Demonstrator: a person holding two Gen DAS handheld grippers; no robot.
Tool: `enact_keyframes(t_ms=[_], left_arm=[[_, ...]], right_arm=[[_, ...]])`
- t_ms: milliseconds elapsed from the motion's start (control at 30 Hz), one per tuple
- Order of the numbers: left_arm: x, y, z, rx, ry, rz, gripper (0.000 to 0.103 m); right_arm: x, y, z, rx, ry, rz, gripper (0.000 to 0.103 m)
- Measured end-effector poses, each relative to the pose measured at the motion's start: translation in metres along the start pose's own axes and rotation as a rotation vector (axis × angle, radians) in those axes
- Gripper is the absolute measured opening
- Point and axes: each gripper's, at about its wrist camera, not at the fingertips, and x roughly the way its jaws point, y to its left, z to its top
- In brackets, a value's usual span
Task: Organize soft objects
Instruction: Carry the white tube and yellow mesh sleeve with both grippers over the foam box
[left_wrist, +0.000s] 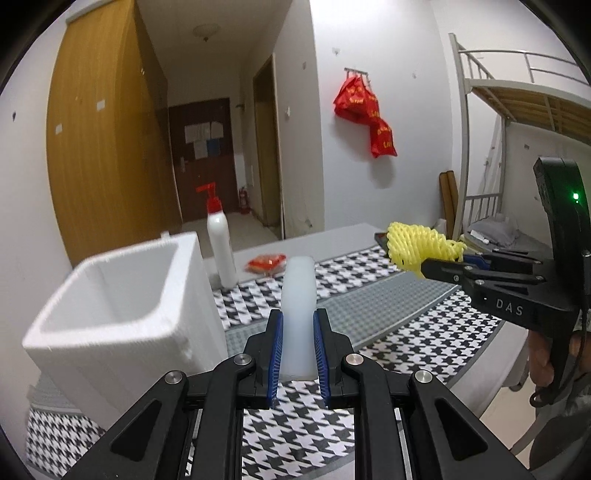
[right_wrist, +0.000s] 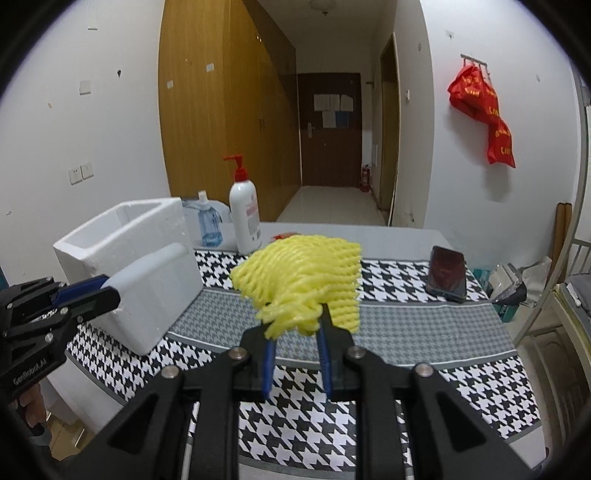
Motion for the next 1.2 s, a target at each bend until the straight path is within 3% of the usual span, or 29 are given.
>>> enact_keyframes(t_ms=[433, 767, 1200], left_arm=[[-0.034, 0.016, 0.024, 0.048, -0.121, 0.045, 0.018], [-0.057, 0.035, 0.023, 0.047, -0.185, 0.061, 0.018], [-0.078, 0.073, 0.016, -0.014, -0.211, 0.127, 0.018]], right_arm=[[-0.022, 0.025, 0.013, -0.003, -0.102, 0.042, 0.024], [-0.035, 0.053, 0.019, -0.024, -0.162, 0.046, 0.024], [-0.04, 0.097, 0.031, -0.079, -0.201, 0.085, 0.024]])
